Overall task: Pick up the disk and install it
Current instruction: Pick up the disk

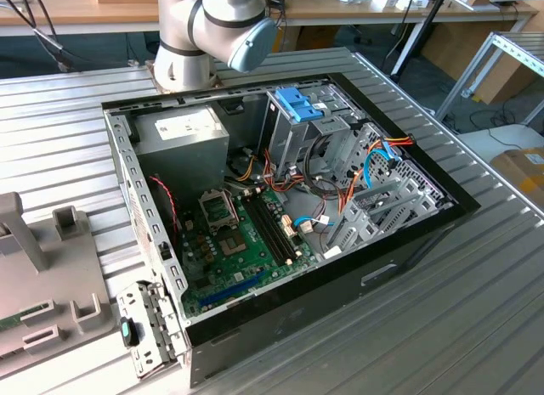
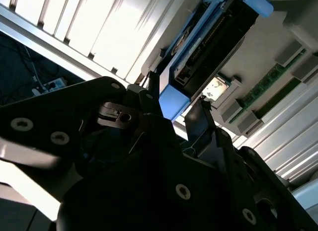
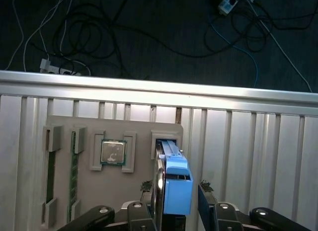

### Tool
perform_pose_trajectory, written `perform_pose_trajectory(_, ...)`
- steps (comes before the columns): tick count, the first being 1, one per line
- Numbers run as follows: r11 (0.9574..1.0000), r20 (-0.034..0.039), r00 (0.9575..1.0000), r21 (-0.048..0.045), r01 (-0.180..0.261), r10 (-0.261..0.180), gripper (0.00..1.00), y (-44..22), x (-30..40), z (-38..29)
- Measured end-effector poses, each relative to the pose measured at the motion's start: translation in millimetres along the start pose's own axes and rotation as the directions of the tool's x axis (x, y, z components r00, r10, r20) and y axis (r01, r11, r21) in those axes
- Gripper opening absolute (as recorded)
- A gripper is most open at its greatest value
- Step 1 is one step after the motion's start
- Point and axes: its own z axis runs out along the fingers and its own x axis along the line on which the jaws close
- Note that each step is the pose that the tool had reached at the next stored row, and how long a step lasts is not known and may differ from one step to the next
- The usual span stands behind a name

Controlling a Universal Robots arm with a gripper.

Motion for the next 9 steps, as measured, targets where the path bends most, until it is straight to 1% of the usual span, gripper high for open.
perform_pose_trajectory(2,1.0,0.0,1.0,0.0001,0.0,0.0,0.48,0.3,1.0,0.8)
perform_pose_trajectory(4,1.0,0.0,1.0,0.0001,0.0,0.0,0.48,1.1,1.2,5.7)
perform_pose_trajectory(9,1.0,0.0001,1.0,0.0002,0.0,0.0,0.48,1.4,1.4,14.8)
